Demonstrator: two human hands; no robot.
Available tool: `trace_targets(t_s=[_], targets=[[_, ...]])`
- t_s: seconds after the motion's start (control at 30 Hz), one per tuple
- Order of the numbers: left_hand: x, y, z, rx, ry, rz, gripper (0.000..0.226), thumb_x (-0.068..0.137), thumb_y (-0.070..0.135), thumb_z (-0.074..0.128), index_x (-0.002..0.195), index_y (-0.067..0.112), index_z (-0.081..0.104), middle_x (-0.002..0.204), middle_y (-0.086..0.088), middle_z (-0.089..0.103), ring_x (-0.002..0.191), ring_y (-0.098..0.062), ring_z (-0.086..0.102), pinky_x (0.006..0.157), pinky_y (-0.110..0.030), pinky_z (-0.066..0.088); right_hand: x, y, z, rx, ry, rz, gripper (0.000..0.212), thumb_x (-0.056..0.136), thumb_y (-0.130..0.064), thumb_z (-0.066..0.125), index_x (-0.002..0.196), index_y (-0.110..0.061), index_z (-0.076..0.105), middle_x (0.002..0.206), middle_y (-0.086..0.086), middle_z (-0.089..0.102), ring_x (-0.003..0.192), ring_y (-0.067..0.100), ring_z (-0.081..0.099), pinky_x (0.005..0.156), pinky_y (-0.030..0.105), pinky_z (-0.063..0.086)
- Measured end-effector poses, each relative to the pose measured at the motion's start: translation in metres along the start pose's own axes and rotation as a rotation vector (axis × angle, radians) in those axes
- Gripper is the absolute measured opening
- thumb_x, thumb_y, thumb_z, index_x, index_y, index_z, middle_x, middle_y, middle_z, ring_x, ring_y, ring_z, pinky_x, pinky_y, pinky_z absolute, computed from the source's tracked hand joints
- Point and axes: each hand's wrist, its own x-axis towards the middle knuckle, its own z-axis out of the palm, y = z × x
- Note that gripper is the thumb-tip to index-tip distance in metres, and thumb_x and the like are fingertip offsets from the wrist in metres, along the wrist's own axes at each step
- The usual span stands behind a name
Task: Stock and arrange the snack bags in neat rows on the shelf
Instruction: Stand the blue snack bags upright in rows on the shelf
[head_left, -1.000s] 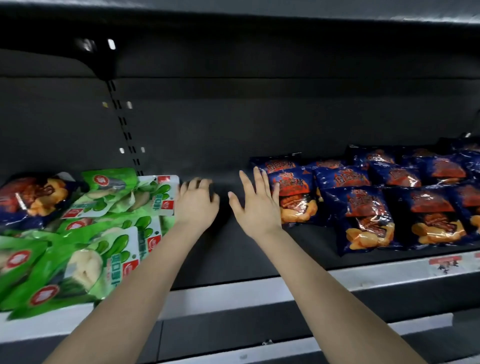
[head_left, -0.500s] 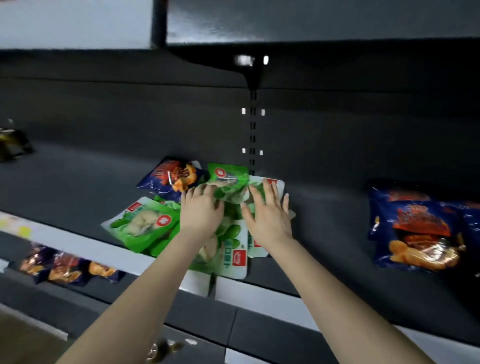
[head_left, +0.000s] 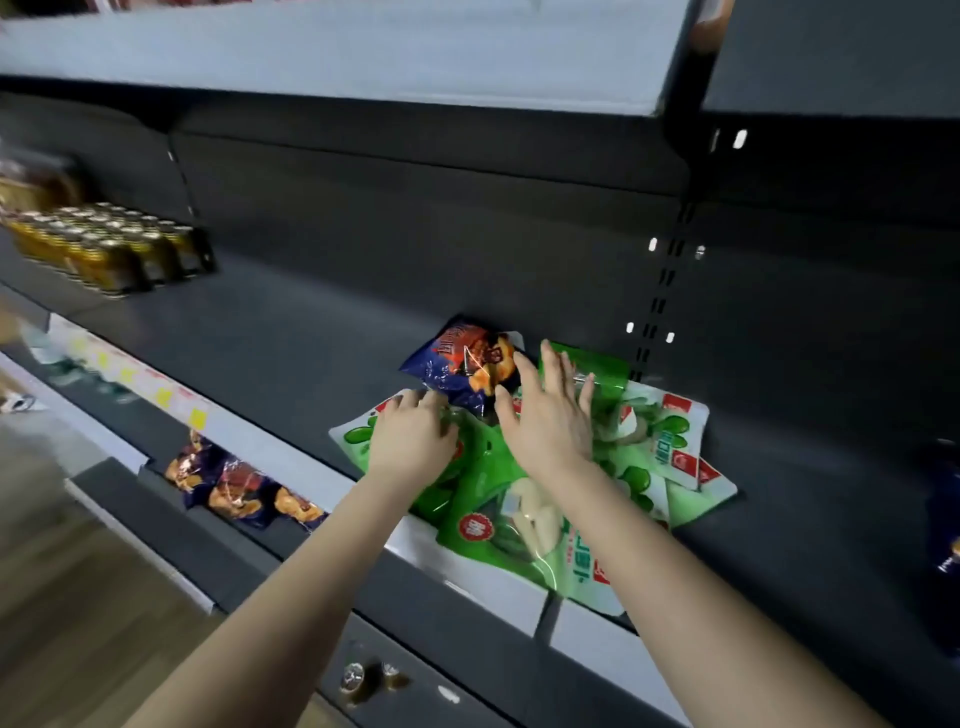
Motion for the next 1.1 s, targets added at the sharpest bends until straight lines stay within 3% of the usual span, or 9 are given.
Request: trace_targets(t_s=[0.1, 0.3, 0.47, 0.63, 0.87, 1.1], targets=[[-0.005, -0.007, 0.013, 0.018, -0.08, -0.033, 0.042, 0.095, 0.034, 0.036, 0.132, 0.017, 0.047, 0.132, -0.01, 0.051, 0.123, -0.03, 0.043, 0.102, -0.037, 0.034, 0.013, -0.014, 0.008, 0.018, 0.005, -0.004, 0.056, 0.099, -0.045, 0.031, 0.151, -0.023, 0.021, 0.161, 0.005, 0.002, 0.147, 0.026, 0.003, 0.116, 0.049, -0.003], [0.005, -0.011, 0.015, -0.007, -0.066, 0.008, 0.033, 0.094, 0.034, 0.034, 0.111, 0.014, 0.054, 0.114, -0.012, 0.057, 0.111, -0.031, 0.048, 0.093, -0.037, 0.038, 0.041, -0.044, 0.026, 0.045, 0.026, -0.02, 0.057, 0.098, -0.044, 0.037, 0.149, -0.022, 0.025, 0.16, 0.006, 0.007, 0.147, 0.028, 0.004, 0.116, 0.052, 0.003], [0.006, -0.016, 0.019, -0.005, -0.044, 0.043, 0.033, 0.094, 0.035, 0.034, 0.11, 0.013, 0.054, 0.111, -0.012, 0.056, 0.107, -0.031, 0.046, 0.087, -0.037, 0.037, 0.069, -0.062, 0.031, 0.031, 0.058, -0.011, 0.064, 0.093, -0.048, 0.046, 0.148, -0.027, 0.025, 0.16, 0.003, 0.008, 0.145, 0.035, 0.007, 0.113, 0.057, 0.005], [0.009, -0.02, 0.023, 0.002, -0.026, 0.046, 0.034, 0.094, 0.035, 0.035, 0.111, 0.011, 0.054, 0.115, -0.013, 0.056, 0.11, -0.032, 0.046, 0.089, -0.039, 0.037, 0.084, -0.058, 0.05, 0.011, -0.168, 0.106, 0.07, 0.087, -0.056, 0.051, 0.148, -0.036, 0.021, 0.16, -0.001, 0.006, 0.144, 0.038, 0.002, 0.112, 0.062, 0.006], [0.01, -0.022, 0.026, -0.016, -0.028, 0.063, 0.036, 0.094, 0.035, 0.036, 0.113, 0.01, 0.054, 0.118, -0.015, 0.056, 0.114, -0.033, 0.044, 0.093, -0.04, 0.036, 0.084, -0.047, 0.069, 0.069, -0.132, 0.185, 0.061, 0.088, -0.058, 0.046, 0.143, -0.038, 0.032, 0.151, -0.001, 0.031, 0.137, 0.037, 0.022, 0.11, 0.052, 0.027], [0.01, -0.023, 0.027, -0.008, -0.026, 0.084, 0.041, 0.095, 0.033, 0.034, 0.124, 0.009, 0.05, 0.124, -0.017, 0.053, 0.118, -0.035, 0.043, 0.098, -0.042, 0.034, 0.069, -0.043, 0.066, 0.077, -0.093, 0.131, 0.081, 0.077, -0.062, 0.062, 0.145, -0.033, 0.03, 0.144, 0.003, 0.037, 0.136, 0.036, 0.024, 0.111, 0.045, 0.029]])
